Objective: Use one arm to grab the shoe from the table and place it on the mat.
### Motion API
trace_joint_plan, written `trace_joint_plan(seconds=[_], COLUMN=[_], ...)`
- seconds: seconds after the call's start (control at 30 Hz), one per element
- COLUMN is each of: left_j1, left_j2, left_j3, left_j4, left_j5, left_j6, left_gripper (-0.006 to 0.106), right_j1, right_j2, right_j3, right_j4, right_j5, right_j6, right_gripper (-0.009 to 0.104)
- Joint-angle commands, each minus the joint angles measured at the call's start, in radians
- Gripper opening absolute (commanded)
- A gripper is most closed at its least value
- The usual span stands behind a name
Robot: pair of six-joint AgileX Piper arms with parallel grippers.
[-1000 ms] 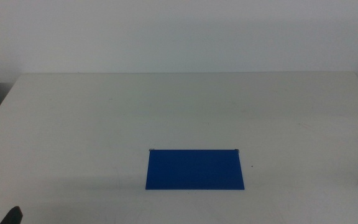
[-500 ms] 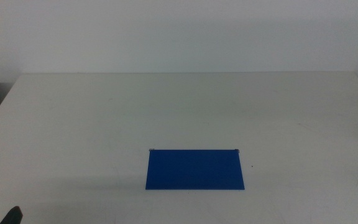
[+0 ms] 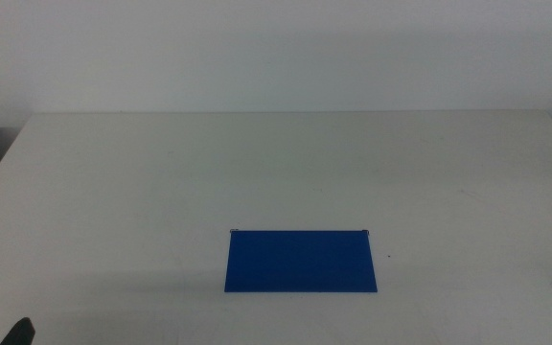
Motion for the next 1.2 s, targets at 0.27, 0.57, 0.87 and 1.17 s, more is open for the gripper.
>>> trace_joint_plan(seconds=[0.27, 0.57, 0.87, 1.17], left_j1=[-0.005, -0.005, -0.005, -0.005], left_j2=[-0.014, -0.014, -0.014, -0.014], left_j3=[0.007, 0.007, 0.007, 0.007], left_j4=[-0.008, -0.008, -0.008, -0.008], left_j5=[-0.081, -0.081, -0.081, -0.081], left_j6=[-0.005, -0.005, -0.005, -0.005], left_gripper=[0.094, 0.094, 0.094, 0.094], right_j1=[-0.134, -0.238, -0.256, -0.256], right_j2=[0.162, 0.27, 0.42, 0.561], right_j3=[-0.139, -0.139, -0.139, -0.139], right_j4=[-0.027, 0.051, 0.083, 0.092], right_j5=[-0.076, -0.185, -0.288, -0.357], right_j6=[-0.005, 0.001, 0.006, 0.006], right_gripper=[0.092, 0.092, 0.092, 0.092])
